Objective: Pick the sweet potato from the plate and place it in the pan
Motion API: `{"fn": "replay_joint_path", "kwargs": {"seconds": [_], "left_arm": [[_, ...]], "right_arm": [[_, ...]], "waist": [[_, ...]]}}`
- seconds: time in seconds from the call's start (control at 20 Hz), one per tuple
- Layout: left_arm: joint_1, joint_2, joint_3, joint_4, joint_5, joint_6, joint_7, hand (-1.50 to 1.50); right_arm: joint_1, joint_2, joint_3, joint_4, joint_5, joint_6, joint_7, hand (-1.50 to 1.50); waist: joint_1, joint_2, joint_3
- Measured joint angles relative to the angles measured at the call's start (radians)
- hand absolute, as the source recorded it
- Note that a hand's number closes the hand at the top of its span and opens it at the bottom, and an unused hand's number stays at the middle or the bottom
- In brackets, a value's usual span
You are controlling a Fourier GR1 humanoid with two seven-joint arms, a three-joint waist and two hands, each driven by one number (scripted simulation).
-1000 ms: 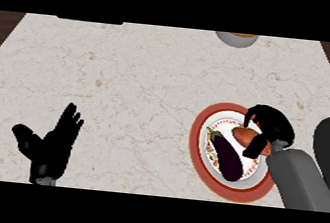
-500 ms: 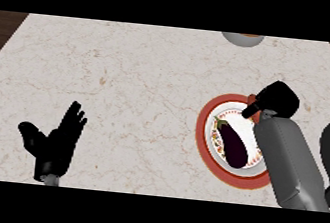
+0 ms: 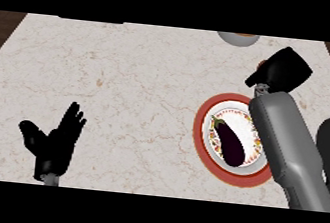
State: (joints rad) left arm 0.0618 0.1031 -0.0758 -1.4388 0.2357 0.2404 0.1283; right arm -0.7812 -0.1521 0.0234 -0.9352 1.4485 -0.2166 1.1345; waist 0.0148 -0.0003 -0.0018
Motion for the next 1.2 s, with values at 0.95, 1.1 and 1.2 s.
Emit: {"fn": "replay_joint_path", "kwargs": {"seconds": [0.95,1.1,1.2], "left_arm": [[-0.002,-0.005,0.027,0.022,0.002,-0.015,-0.023,0.00],[0.018,-0.010,0.017,-0.002,-0.002,-0.015,-0.020,0.00],[0.024,-0.019,0.012,-0.007,-0.008,-0.009,-0.019,0.00]], "right_arm": [[0.161,-0.177,-0.313,-0.080,0.043,-0.161,-0.113,1.50],[0.194,-0.246,-0.375,-0.023,0.000,-0.217,-0.168,1.50],[0.214,-0.277,-0.408,0.026,-0.028,-0.259,-0.204,1.50]], "waist": [[-0.014,0.001,0.002],[-0.010,0.002,0.002],[-0.009,0.003,0.003]]}}
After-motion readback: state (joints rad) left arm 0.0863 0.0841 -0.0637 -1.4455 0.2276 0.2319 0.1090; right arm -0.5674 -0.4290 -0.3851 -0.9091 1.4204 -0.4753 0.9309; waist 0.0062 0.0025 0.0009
